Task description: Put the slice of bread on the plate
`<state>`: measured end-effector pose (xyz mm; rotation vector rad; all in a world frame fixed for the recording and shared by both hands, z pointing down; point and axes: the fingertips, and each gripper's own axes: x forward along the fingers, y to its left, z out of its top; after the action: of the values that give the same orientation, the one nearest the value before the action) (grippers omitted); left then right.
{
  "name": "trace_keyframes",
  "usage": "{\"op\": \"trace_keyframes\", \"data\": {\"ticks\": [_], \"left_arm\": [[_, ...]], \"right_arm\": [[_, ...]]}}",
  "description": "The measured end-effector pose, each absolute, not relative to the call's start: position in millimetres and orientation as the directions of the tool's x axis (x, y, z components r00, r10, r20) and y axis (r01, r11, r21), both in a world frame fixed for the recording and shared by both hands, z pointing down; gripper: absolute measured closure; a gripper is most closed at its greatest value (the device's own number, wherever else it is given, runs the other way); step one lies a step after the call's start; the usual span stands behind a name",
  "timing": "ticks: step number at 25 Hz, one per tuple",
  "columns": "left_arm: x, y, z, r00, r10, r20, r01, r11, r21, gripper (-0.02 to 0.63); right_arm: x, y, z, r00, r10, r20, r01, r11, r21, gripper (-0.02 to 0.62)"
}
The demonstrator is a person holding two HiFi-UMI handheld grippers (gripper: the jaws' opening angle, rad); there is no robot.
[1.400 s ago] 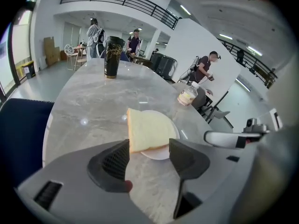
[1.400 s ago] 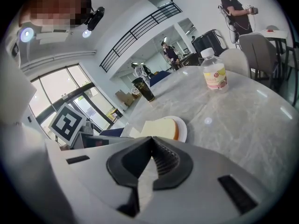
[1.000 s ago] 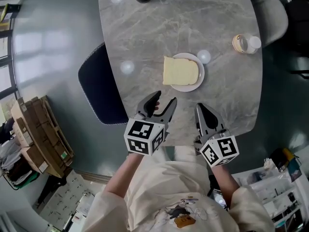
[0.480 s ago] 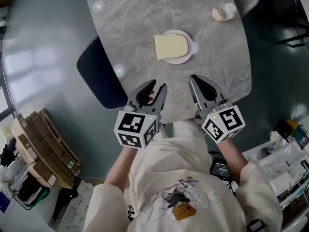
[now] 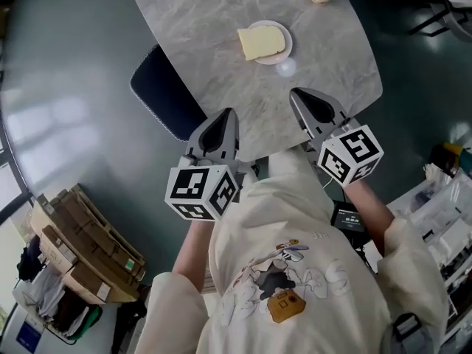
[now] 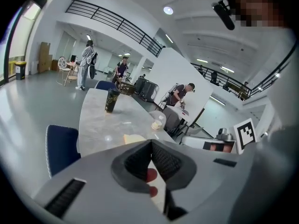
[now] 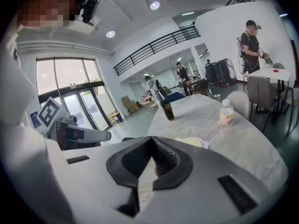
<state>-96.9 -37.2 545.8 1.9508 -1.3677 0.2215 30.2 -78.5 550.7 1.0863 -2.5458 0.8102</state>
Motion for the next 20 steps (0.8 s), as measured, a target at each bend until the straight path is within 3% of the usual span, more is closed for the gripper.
{"op": "trace_keyframes", "data": {"ticks": [15, 20], "left_arm": [[-82.7, 19.0, 508.8, 0.572, -0.659, 0.488, -0.804, -0.332, 0.494, 0.596], [-80.8, 51.0, 500.3, 0.625, -0.604, 0.495, -0.773, -0.394, 0.497, 0.596]], "right_arm": [[12.7, -2.2, 490.8, -0.679, -0.629, 0.378, -0.729, 0.518, -0.448, 0.591], [6.5, 34.8, 467.8, -0.586, -0.714, 0.383, -0.806, 0.464, -0.366, 0.591]]}}
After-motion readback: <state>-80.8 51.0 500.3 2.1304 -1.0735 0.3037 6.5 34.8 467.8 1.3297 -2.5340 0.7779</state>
